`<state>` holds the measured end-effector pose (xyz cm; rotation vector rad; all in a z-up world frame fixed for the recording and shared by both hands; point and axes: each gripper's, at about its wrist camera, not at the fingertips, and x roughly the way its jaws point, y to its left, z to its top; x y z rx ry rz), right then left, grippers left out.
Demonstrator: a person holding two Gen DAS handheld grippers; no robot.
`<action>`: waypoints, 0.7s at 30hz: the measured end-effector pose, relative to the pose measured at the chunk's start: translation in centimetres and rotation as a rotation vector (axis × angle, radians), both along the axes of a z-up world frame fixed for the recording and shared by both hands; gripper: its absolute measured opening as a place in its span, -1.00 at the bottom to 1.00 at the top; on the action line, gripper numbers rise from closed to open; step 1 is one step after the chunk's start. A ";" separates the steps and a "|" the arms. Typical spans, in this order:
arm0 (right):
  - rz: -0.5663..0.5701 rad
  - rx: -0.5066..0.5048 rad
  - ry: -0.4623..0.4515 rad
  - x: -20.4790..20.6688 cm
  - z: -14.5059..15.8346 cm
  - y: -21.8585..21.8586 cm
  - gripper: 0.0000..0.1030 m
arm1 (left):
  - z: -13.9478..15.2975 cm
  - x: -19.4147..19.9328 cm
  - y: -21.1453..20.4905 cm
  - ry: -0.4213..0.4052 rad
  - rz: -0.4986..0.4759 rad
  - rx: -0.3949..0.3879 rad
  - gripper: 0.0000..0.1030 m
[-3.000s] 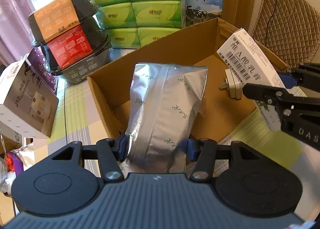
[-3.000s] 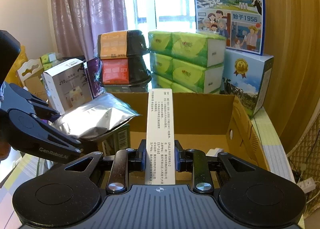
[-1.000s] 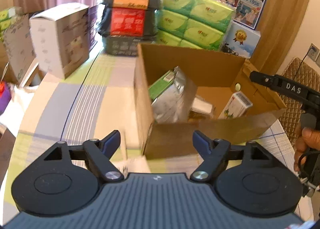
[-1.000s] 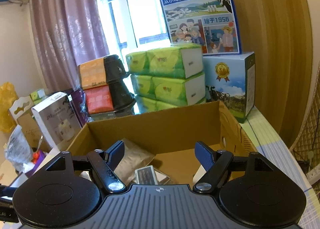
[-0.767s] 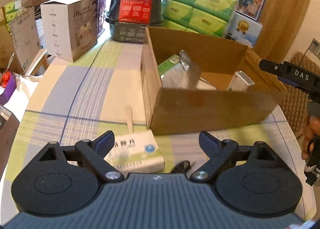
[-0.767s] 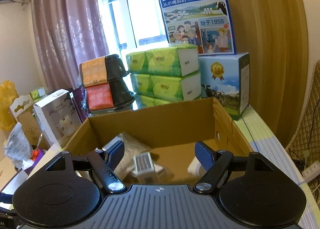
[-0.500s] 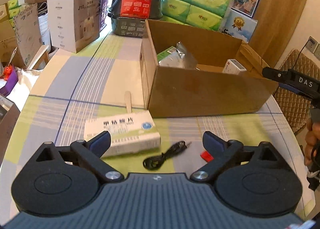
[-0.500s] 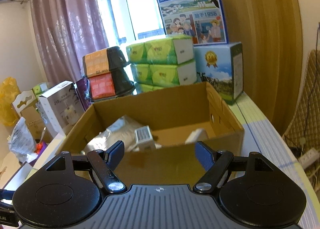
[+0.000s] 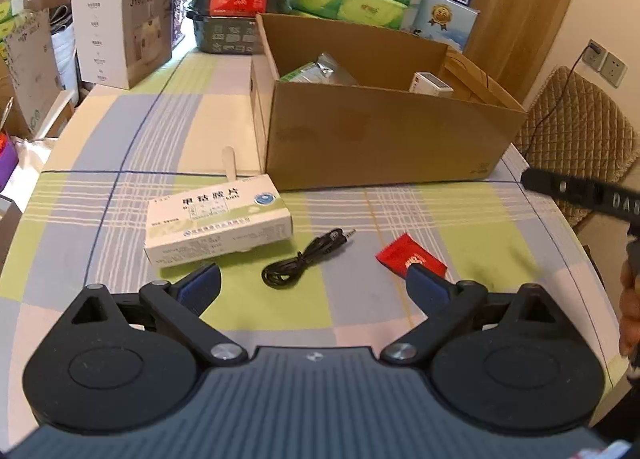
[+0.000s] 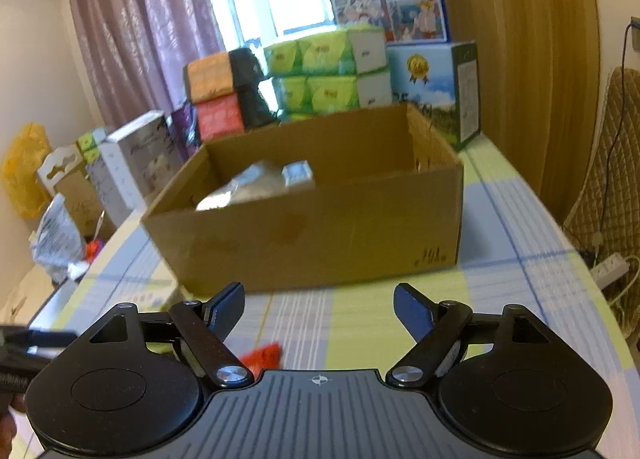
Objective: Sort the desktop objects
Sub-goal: 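Move both grippers back toward the black cable and red candy packet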
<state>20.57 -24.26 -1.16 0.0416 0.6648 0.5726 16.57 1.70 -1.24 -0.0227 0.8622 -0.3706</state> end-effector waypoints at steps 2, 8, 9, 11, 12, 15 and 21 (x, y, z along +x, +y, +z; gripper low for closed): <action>0.026 -0.021 0.025 -0.6 -0.6 0.2 0.59 | -0.2 -0.1 -0.1 0.006 -0.005 0.010 0.88; 0.062 -0.051 0.052 -1.1 -1.6 1.0 0.61 | -0.6 -0.2 0.0 0.016 -0.014 0.027 0.88; 0.061 -0.050 0.055 -1.0 -1.6 1.0 0.62 | -0.7 -0.1 0.0 0.019 -0.015 0.031 0.88; 0.061 -0.052 0.068 -0.8 -1.8 1.2 0.64 | -1.0 -0.1 0.1 0.024 -0.018 0.044 0.88; 0.064 -0.057 0.082 -0.7 -2.1 1.4 0.65 | -1.2 0.0 0.1 0.027 -0.019 0.052 0.88; 0.077 -0.069 0.140 -0.3 -3.0 1.8 0.69 | -1.6 0.1 0.3 0.032 -0.042 0.067 0.88; 0.102 -0.101 0.187 -0.3 -3.9 2.3 0.77 | -2.7 0.5 0.3 0.056 -0.115 0.130 0.88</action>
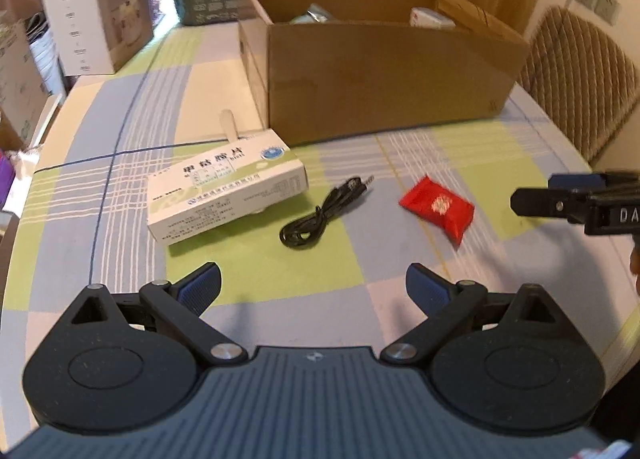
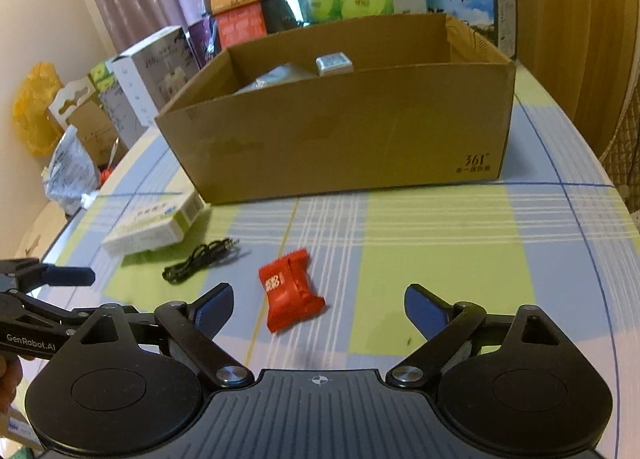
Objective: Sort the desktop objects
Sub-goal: 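Move both grippers back toward the black cable and red candy packet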
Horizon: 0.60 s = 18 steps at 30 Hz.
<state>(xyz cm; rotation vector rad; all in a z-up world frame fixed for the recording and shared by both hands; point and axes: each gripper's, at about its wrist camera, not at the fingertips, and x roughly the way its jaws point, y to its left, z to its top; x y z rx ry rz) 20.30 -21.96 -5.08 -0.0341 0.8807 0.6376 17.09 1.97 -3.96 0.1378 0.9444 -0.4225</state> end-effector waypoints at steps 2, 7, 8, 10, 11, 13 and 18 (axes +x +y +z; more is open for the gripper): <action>0.007 -0.007 0.007 0.0 -0.2 0.1 0.78 | -0.3 -0.1 -0.3 -0.002 -0.030 0.018 0.88; 0.028 -0.021 0.016 0.0 -1.0 0.5 0.79 | -0.9 0.2 -0.6 -0.003 -0.073 0.043 0.88; 0.036 -0.026 0.018 0.0 -1.3 0.6 0.79 | -0.9 0.4 -0.6 -0.007 -0.078 0.049 0.88; 0.053 -0.040 0.014 -0.1 -1.8 0.8 0.79 | -1.0 0.7 -0.6 -0.015 -0.089 0.061 0.88; 0.061 -0.047 0.007 -0.2 -1.9 0.8 0.79 | -1.1 0.8 -0.6 -0.017 -0.094 0.068 0.88; 0.075 -0.058 -0.008 -0.3 -2.1 1.0 0.79 | -1.2 1.0 -0.7 -0.020 -0.108 0.083 0.88; 0.065 -0.075 -0.019 -0.3 -2.3 1.2 0.79 | -1.6 1.4 -1.1 -0.024 -0.145 0.106 0.88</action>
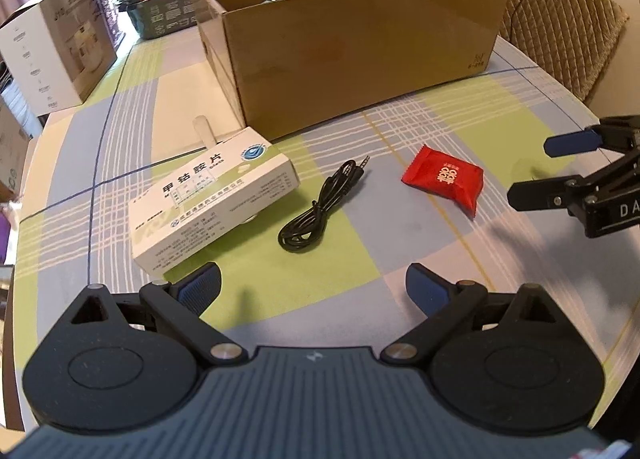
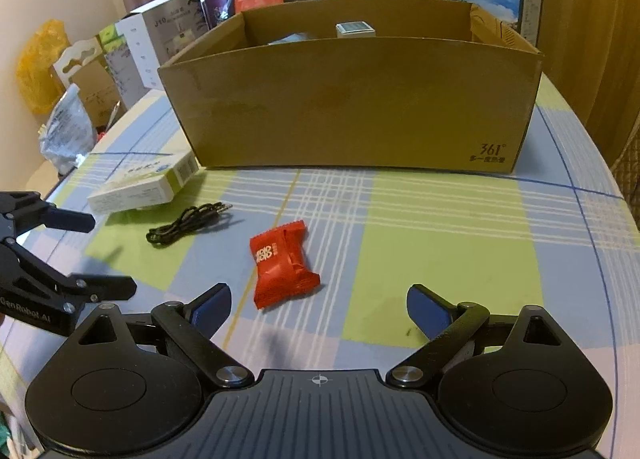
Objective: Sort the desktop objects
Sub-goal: 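Move both grippers back toward the black cable and red candy packet, then grasp the black cable with the left gripper while the right grasps the red candy packet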
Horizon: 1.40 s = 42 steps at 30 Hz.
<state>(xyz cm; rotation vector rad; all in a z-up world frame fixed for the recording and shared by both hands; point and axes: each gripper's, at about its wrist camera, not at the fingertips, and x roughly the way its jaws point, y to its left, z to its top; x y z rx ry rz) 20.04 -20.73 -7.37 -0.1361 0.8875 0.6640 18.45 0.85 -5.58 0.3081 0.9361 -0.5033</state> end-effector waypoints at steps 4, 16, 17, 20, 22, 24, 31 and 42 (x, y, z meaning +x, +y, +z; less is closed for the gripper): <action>0.014 0.015 0.008 -0.1 -0.1 0.4 0.79 | -0.4 0.2 -0.2 0.003 -0.014 0.009 0.88; 0.058 -0.020 0.001 -0.2 -0.5 1.6 0.79 | -1.2 1.0 -0.6 0.005 -0.058 0.006 0.88; 0.060 -0.022 0.006 -0.2 -0.5 1.6 0.79 | -1.3 1.1 -0.7 0.004 -0.062 0.011 0.88; 0.065 -0.035 0.006 -0.2 -0.7 1.8 0.79 | -1.7 1.3 -0.9 -0.003 -0.080 0.027 0.88; 0.071 -0.038 0.001 -0.2 -0.7 1.9 0.78 | -2.0 1.5 -1.0 0.000 -0.087 0.035 0.88; 0.074 -0.038 -0.005 -0.2 -0.6 2.0 0.78 | -2.2 1.8 -1.0 0.005 -0.092 0.030 0.88; 0.087 -0.056 -0.014 0.0 -0.7 2.4 0.74 | -2.7 3.2 -0.9 0.032 -0.084 -0.007 0.71; 0.102 -0.092 -0.025 0.6 -1.2 3.1 0.34 | -3.2 4.4 -1.8 0.030 -0.098 -0.038 0.32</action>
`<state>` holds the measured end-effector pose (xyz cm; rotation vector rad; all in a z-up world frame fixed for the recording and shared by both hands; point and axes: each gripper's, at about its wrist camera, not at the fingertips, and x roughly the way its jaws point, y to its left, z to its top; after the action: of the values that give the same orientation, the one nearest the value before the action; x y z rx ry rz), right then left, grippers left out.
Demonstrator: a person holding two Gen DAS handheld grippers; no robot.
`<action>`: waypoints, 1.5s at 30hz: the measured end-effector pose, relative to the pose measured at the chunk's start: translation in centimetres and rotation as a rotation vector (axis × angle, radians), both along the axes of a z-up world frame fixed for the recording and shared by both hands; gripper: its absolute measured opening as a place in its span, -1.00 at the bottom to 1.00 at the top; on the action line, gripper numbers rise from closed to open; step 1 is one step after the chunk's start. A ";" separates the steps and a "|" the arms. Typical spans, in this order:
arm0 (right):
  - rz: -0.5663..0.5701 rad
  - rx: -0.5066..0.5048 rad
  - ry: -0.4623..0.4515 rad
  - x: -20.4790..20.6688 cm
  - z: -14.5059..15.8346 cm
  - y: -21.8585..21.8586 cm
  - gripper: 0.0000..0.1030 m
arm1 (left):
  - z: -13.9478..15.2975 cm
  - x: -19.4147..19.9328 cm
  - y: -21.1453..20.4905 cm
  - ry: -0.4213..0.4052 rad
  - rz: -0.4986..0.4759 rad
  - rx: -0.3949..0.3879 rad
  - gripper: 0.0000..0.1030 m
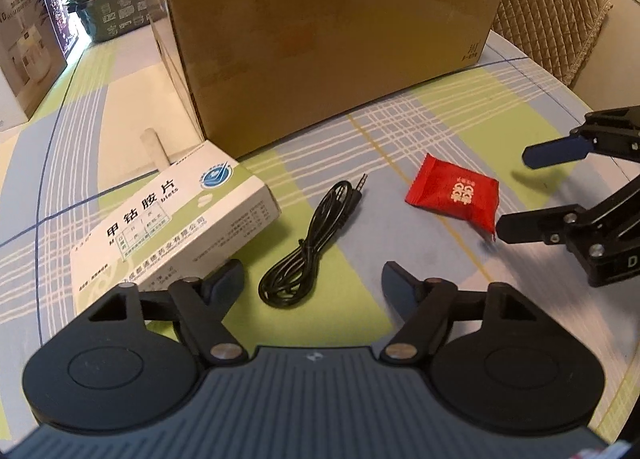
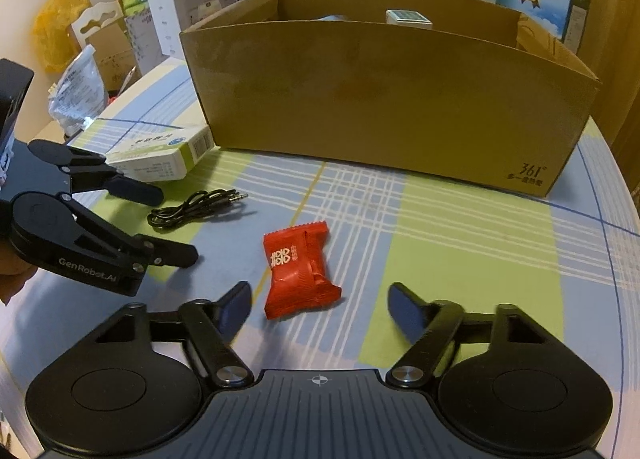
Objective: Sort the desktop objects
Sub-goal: 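Grasp the black cable with the left gripper while the right grasps the red candy packet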
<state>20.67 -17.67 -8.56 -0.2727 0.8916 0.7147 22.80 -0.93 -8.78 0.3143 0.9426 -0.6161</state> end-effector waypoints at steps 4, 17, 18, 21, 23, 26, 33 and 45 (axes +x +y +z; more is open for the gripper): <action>0.031 -0.009 -0.013 0.1 -0.2 0.7 0.21 | 0.2 -0.1 -0.3 -0.011 -0.006 -0.009 -0.07; 0.090 -0.037 -0.024 0.3 -1.4 2.5 -0.10 | 1.0 -1.2 0.1 0.084 0.100 -0.033 -0.61; 0.098 -0.040 -0.027 0.3 -1.6 2.7 -0.15 | 1.0 -1.5 0.1 0.086 0.101 -0.033 -0.61; 0.099 -0.039 -0.034 0.3 -1.9 3.1 -0.27 | 1.1 -2.7 -0.2 0.089 0.107 -0.030 -0.64; 0.093 -0.046 -0.042 0.3 -2.0 3.3 -0.30 | 1.0 -3.5 -0.5 0.077 0.100 -0.026 -0.63; 0.089 -0.048 -0.043 0.2 -2.1 3.3 -0.32 | 0.9 -3.9 -0.8 0.050 0.087 -0.012 -0.62; 0.047 -0.037 -0.041 0.5 -1.5 2.8 -0.38 | 0.8 -2.7 -0.8 0.048 0.114 -0.062 -0.35; 0.036 -0.039 -0.036 1.1 -2.1 2.3 0.07 | 0.2 -2.1 -2.2 -0.033 0.076 -0.030 -0.52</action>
<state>21.82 -15.37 -10.68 -0.3365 0.8688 0.7240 20.72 -3.16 -8.61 0.2599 0.9085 -0.5539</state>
